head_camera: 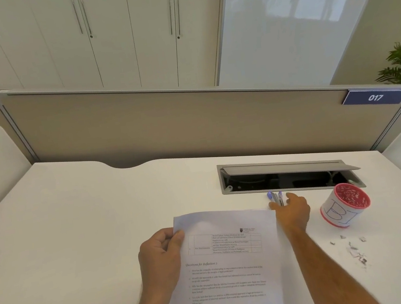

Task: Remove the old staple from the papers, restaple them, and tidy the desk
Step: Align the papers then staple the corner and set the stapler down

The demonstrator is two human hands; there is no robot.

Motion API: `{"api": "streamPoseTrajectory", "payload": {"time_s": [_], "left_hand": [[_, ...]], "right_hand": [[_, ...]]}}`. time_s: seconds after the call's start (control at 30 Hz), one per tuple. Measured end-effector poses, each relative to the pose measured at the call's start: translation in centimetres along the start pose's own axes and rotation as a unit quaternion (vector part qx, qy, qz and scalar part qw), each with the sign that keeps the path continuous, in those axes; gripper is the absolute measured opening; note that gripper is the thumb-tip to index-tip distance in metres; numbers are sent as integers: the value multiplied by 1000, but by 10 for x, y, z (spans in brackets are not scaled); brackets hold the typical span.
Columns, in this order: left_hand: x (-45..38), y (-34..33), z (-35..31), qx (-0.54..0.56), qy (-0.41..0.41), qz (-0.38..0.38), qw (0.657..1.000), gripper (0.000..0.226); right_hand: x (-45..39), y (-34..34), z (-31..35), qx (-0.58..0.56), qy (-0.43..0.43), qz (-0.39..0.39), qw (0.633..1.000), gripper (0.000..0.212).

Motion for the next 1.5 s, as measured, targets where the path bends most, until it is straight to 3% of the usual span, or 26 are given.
{"api": "streamPoseTrajectory", "payload": {"time_s": [0.1, 0.17, 0.23, 0.3, 0.4, 0.47, 0.53, 0.7, 1.0, 1.07, 1.2, 1.3, 1.5], "left_hand": [[1, 1, 0, 5, 1, 3, 1000, 18], [2, 3, -1, 9, -1, 5, 1000, 17], [3, 6, -3, 13, -5, 5, 1000, 17], [4, 8, -4, 16, -9, 4, 1000, 17], [6, 11, -6, 22, -11, 3, 1000, 17], [8, 14, -9, 27, -15, 1, 1000, 17], [10, 17, -11, 32, -22, -2, 999, 16], [14, 26, -16, 36, -39, -14, 999, 17], [16, 39, -13, 46, -14, -2, 999, 14], [19, 41, -10, 49, 16, 39, 998, 8], [28, 45, 4, 16, 50, 132, 990, 4], [31, 51, 15, 0, 62, 154, 986, 7], [3, 47, 20, -36, 53, 126, 990, 14]], "right_hand": [[13, 21, 11, -96, -8, -31, 995, 55], [34, 36, 18, -207, -58, 7, 977, 42], [62, 49, 19, -325, -151, 91, 929, 39], [91, 59, 13, -401, -220, 204, 865, 59], [136, 77, 0, -462, -237, 347, 781, 80], [162, 94, -6, -473, -209, 397, 758, 64], [181, 107, -13, -461, -157, 416, 768, 55], [195, 118, -34, -394, -72, 398, 825, 76], [203, 138, -35, -386, -46, 350, 852, 76], [205, 140, -34, -391, -63, 330, 857, 67], [205, 141, -22, -421, -102, 306, 848, 21], [199, 131, -13, -421, -117, 290, 852, 17], [175, 101, 18, -373, -81, 280, 881, 10]]}}
Point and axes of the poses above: each hand's wrist, its own x-axis away from the middle knuckle, its own y-axis out of the back of the hand, z = x × y, the point moved 4 cm from there along -x, towards the middle knuckle, and after that the axes turned 14 degrees about -z, right-handed, at the moved point
